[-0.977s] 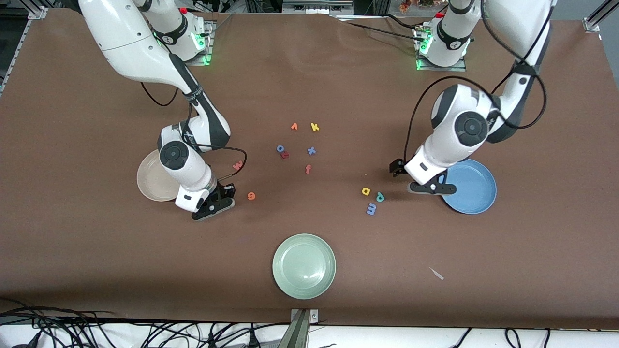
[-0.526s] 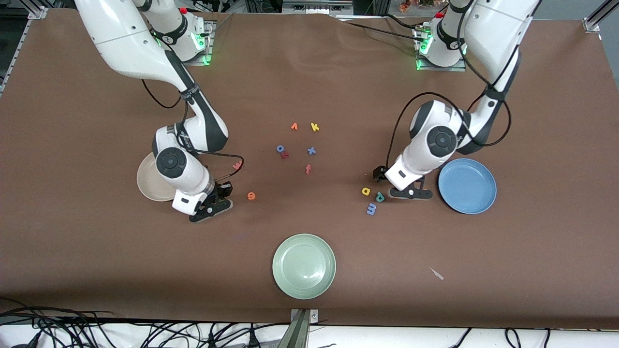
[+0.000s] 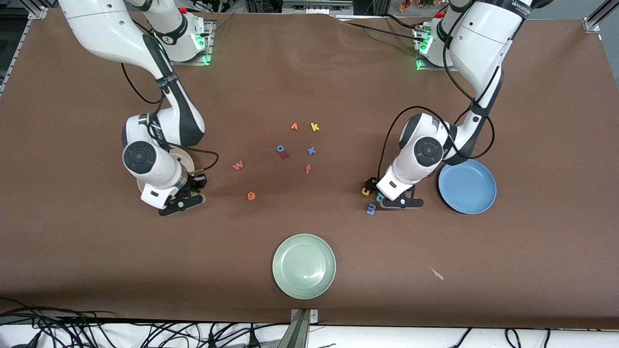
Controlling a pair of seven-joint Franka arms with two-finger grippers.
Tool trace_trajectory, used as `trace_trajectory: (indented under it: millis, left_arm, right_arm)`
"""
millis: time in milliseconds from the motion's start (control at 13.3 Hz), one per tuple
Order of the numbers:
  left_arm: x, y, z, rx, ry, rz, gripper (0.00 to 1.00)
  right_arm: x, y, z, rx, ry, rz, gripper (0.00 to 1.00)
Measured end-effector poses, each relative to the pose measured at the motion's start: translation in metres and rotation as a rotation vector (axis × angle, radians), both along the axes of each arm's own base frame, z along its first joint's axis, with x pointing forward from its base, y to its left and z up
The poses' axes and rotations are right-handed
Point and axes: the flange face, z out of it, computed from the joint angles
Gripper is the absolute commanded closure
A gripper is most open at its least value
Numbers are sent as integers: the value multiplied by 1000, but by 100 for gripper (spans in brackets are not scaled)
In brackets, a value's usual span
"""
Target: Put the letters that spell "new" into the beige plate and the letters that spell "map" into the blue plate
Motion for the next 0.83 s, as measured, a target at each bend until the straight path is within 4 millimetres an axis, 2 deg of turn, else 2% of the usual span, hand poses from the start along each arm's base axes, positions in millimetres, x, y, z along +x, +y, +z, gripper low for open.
trace_trajectory:
  millis: [225,301,376,451,676,827]
  left_arm:
    - [3,7,-2,7,-3,11,10]
    - [3,5,-6,4,-8,8,10]
    - [1,1,-10,3,-10,3,13]
    - [-1,-2,-14,4,-6,-3,20]
    - [-3,-7,-18,5,-8,-12,48]
    - [-2,-6,-17,20,-17,-31,58]
  right_arm:
    - [-27,-43,0,-12,-5,15,78]
    - [-37,-51,-1,-13,1,11,66]
    - [-45,-55,-1,-13,6,6,24]
    - [-51,-58,-2,-13,9,3,0]
    - [-53,-58,1,-2,5,-13,0]
    - [-51,-55,5,24,-5,-46,0]
